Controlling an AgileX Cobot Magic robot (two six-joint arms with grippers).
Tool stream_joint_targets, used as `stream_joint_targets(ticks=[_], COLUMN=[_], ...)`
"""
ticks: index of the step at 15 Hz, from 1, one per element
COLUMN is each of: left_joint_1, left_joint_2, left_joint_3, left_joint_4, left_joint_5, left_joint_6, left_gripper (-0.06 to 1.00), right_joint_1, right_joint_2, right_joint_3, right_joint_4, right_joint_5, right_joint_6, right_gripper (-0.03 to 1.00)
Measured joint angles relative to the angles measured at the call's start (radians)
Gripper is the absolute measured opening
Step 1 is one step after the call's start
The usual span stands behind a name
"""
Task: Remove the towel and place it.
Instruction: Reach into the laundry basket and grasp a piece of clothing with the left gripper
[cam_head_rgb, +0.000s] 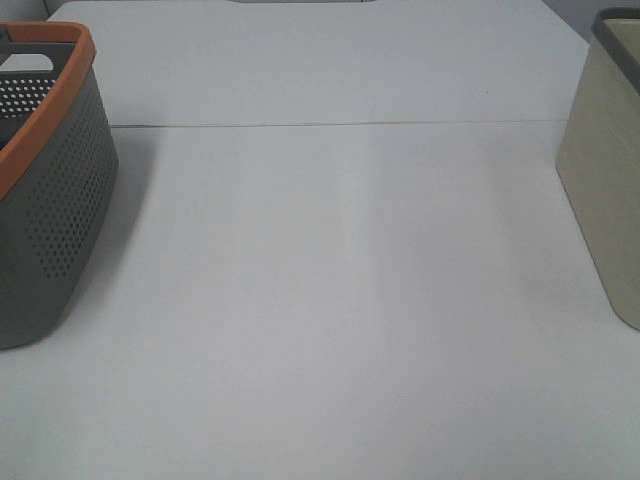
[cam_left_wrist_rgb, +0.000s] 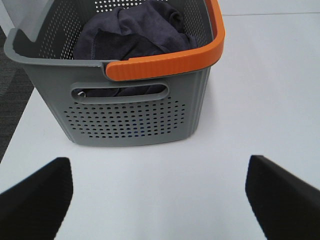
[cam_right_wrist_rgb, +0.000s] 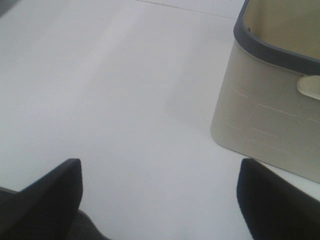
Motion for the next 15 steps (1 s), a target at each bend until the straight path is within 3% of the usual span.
stream_joint_targets(ticks=[15], left_joint_1=[0.0], left_joint_2=[0.0], left_joint_3=[0.0], left_joint_4=[0.0], left_joint_5=[0.0], left_joint_6=[0.0], left_gripper=[0.88], right_joint_1=[0.0], right_joint_2=[0.0], right_joint_3=[0.0], right_joint_4=[0.0], right_joint_5=[0.0], right_joint_6=[0.0], right_gripper=[0.75])
